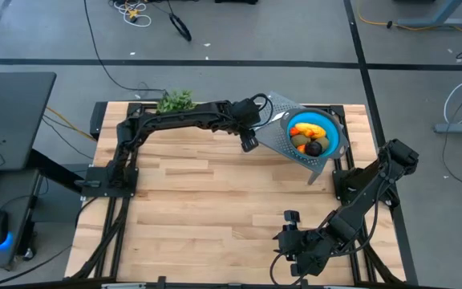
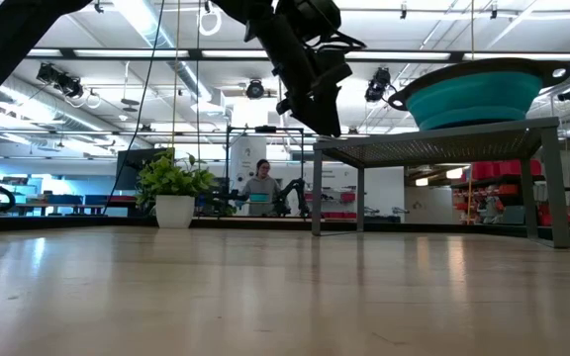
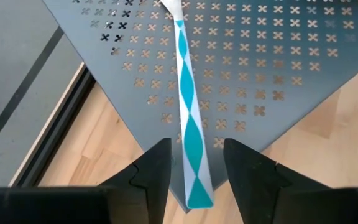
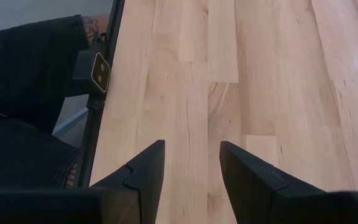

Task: Pick & Place Fruit
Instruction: Put the knife on the shelf

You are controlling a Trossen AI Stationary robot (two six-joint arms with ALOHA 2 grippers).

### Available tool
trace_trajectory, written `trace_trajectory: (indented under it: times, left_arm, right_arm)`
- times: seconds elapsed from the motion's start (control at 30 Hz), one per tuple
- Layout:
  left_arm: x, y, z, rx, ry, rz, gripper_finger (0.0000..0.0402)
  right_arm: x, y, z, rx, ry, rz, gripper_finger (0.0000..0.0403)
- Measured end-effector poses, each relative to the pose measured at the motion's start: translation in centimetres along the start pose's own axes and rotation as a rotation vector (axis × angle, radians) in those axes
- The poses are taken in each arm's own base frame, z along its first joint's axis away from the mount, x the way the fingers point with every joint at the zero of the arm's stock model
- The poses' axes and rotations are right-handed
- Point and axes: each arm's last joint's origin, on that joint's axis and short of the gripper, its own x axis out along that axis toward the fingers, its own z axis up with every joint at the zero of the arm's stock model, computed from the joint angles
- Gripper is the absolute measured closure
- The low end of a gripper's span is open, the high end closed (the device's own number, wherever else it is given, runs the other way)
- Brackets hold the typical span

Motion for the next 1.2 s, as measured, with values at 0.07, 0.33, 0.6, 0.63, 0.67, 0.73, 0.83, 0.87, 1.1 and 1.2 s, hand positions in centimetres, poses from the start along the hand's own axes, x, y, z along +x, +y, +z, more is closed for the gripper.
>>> trace_trajectory:
  times: [0.07,0.33,0.6,0.63,0.67,0.73,0.83,0.87,1.1,1.2]
  left_arm:
    - [0.01,0.0,-0.02,-0.001,0.001,0.0,0.0251]
    - [0.02,-0.12,-0.05,-0.003,0.002,-0.008,0.026]
    - [-0.05,-0.56,-0.07,0.018,0.001,-0.012,0.026]
    - [-0.05,-0.56,-0.07,0.018,0.0,-0.01,0.026]
    - [-0.05,-0.55,-0.06,0.019,-0.001,-0.006,0.026]
    - [-0.04,-0.5,-0.04,0.023,-0.004,0.012,0.026]
    - [-0.04,-0.48,-0.03,0.022,-0.005,0.018,0.026]
    - [-0.04,-0.49,-0.03,0.022,-0.005,0.014,0.026]
    - [-0.05,-0.61,0.09,0.007,-0.018,0.005,0.0257]
    - [-0.05,-0.57,0.17,-0.008,-0.027,0.018,0.0244]
  right_arm:
    - [0.0,0.01,0.0,0.0,0.0,0.001,0.0238]
    - [0.0,0.01,-0.01,0.0,0.0,0.001,0.0238]
    - [0.0,0.01,-0.01,0.0,0.001,0.003,0.0238]
    - [0.0,0.01,-0.01,0.0,0.002,0.003,0.0238]
    - [0.0,0.02,-0.01,0.0,0.002,0.003,0.0238]
    - [0.0,0.01,-0.01,0.0,0.003,0.004,0.0238]
    - [0.0,0.01,-0.01,0.0,0.003,0.004,0.0238]
    - [0.0,0.02,-0.01,0.0,0.003,0.005,0.0238]
    - [0.0,0.02,-0.01,0.0,0.003,0.005,0.0238]
    - [0.0,0.02,-0.01,0.0,0.003,0.005,0.0238]
